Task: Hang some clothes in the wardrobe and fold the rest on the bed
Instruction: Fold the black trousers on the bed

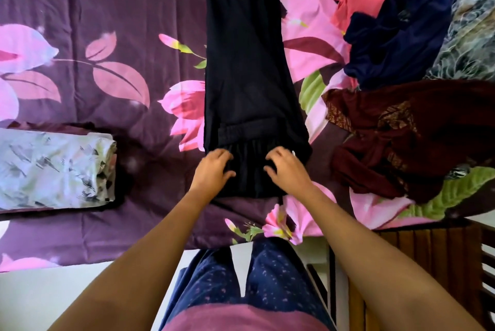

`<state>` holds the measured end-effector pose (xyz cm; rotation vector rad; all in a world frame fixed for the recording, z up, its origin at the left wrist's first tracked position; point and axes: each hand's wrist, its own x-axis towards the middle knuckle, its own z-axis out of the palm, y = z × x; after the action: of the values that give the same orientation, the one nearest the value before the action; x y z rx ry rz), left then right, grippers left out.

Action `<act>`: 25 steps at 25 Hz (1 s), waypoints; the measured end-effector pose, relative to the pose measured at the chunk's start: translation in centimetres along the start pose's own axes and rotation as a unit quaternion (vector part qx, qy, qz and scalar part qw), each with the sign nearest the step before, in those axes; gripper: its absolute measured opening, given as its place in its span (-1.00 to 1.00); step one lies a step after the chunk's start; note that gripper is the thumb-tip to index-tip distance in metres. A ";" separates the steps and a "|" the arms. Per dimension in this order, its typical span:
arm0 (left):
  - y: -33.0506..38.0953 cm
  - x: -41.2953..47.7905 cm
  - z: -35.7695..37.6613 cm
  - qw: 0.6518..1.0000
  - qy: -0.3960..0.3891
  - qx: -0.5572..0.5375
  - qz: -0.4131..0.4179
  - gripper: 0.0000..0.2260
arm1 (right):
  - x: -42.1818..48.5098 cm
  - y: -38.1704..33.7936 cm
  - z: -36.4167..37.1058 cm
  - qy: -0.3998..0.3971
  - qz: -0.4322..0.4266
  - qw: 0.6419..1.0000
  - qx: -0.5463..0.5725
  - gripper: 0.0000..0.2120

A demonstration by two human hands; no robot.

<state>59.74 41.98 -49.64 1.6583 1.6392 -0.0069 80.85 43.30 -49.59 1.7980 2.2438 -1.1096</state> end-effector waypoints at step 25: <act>0.5 -2.3 0.1 0.877 -0.414 0.245 0.024 -0.35 | -2.3 -0.3 -2.6 -0.438 -0.005 0.876 -0.203 -0.49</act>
<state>59.88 40.01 -48.27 1.6882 0.9557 -1.0407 82.31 42.87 -46.49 0.8442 1.7223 -1.0410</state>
